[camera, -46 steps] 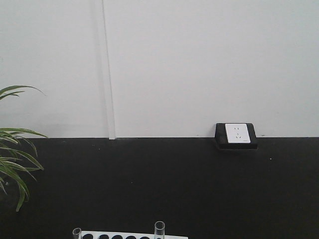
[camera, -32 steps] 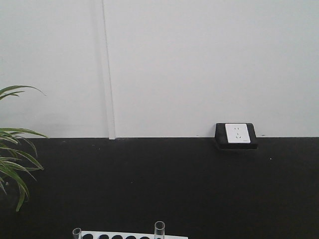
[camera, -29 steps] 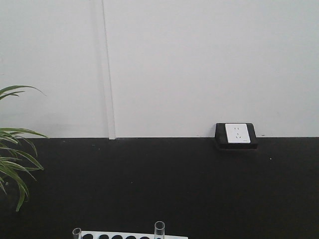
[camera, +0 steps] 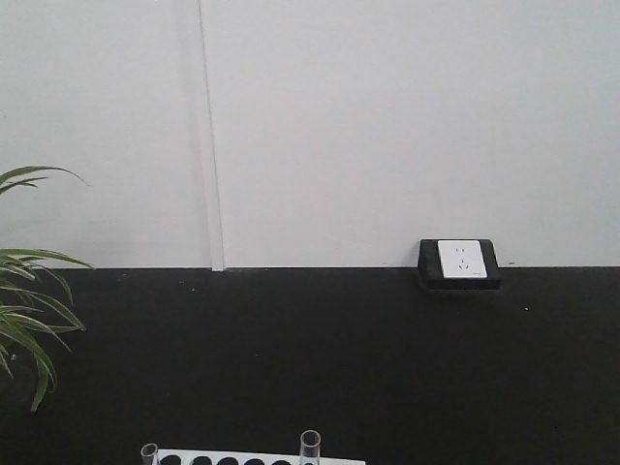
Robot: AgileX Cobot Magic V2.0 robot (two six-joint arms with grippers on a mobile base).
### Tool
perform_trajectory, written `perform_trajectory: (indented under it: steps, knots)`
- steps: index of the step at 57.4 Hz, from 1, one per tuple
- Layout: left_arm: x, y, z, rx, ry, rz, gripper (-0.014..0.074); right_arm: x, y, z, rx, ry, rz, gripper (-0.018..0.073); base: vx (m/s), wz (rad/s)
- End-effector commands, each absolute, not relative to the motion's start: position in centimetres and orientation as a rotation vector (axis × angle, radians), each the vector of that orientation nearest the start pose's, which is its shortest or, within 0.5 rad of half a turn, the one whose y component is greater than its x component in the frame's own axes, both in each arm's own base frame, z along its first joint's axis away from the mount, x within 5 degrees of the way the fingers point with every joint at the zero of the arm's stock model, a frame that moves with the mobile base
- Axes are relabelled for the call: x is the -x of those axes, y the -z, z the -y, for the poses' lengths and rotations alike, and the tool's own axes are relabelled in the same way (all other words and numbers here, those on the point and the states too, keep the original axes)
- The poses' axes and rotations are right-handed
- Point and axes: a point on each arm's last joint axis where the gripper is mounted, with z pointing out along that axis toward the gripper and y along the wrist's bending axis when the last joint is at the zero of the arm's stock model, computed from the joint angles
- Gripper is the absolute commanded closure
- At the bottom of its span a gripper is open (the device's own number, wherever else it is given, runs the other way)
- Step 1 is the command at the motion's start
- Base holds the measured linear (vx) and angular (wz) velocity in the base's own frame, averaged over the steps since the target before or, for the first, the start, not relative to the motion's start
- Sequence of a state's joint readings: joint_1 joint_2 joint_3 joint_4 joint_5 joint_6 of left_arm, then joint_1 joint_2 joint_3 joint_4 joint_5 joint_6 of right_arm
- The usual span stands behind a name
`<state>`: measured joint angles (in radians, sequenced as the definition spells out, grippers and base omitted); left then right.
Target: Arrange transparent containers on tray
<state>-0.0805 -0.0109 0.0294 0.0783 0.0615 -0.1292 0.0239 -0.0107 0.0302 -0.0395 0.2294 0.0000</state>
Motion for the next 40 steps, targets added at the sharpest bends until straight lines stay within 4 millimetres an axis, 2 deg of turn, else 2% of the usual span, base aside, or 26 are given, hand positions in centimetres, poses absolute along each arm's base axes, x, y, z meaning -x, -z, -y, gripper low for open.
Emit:
perform_trajectory:
  steps: [1, 31, 40]
  knots:
    - [-5.6, -19.8, 0.5, -0.014, 0.114, -1.489, 0.0603, -5.6, -18.8, -0.1, 0.052, 0.026, -1.65, 0.055, 0.0, 0.0]
    - [-5.6, -19.8, 0.5, -0.015, 0.114, -1.48, 0.0605, -5.7, -19.6, -0.1, 0.039, 0.008, -1.562, 0.055, 0.0, 0.0]
    - [-5.5, -20.3, 0.5, 0.011, 0.151, -1.426, 0.0605, -5.6, -20.4, -0.1, -0.006, -0.041, -1.469, 0.055, 0.0, 0.0]
